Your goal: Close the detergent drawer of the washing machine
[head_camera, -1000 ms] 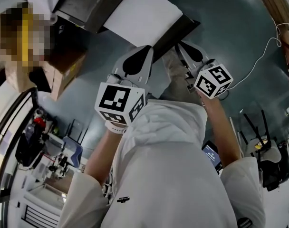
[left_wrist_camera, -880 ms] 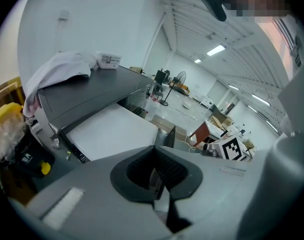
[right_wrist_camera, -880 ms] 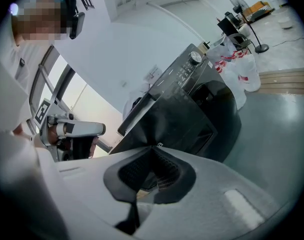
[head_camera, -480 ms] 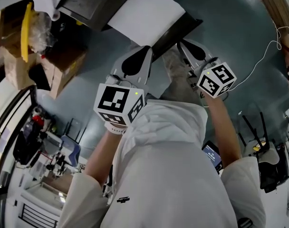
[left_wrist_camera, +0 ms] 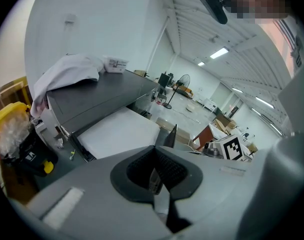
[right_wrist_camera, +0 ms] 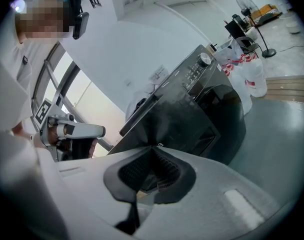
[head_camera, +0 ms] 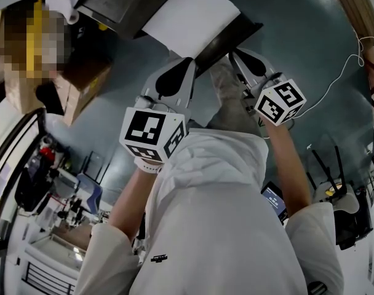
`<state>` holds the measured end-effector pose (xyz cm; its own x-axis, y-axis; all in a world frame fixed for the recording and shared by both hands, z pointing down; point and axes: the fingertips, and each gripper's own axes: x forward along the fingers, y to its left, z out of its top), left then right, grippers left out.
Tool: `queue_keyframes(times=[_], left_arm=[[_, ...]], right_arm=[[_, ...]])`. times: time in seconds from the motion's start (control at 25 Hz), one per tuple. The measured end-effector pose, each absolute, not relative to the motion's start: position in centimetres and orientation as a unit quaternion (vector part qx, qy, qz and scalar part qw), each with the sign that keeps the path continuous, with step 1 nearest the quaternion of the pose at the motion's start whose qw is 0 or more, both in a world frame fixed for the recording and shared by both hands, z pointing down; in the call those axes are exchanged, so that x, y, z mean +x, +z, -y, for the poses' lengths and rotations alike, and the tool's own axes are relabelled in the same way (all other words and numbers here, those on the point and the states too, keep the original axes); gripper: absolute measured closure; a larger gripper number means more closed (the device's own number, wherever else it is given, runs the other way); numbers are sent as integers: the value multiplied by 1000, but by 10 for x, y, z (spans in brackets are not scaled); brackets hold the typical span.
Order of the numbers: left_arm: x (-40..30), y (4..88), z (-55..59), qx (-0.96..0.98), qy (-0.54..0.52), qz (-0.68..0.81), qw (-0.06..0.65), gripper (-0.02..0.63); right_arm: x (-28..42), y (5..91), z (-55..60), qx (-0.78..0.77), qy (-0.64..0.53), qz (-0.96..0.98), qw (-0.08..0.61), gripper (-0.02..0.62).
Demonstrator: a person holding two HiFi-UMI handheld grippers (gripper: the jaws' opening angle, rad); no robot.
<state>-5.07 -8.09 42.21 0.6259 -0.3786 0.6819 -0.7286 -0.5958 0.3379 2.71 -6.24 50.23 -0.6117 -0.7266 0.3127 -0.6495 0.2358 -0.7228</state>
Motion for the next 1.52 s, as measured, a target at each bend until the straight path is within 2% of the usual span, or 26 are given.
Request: queue_keyframes(times=[1.52], left_arm=[[-84, 413, 94, 829, 259, 371, 329, 589]], right_arm=[[-27, 486, 153, -425, -403, -809, 41, 594]])
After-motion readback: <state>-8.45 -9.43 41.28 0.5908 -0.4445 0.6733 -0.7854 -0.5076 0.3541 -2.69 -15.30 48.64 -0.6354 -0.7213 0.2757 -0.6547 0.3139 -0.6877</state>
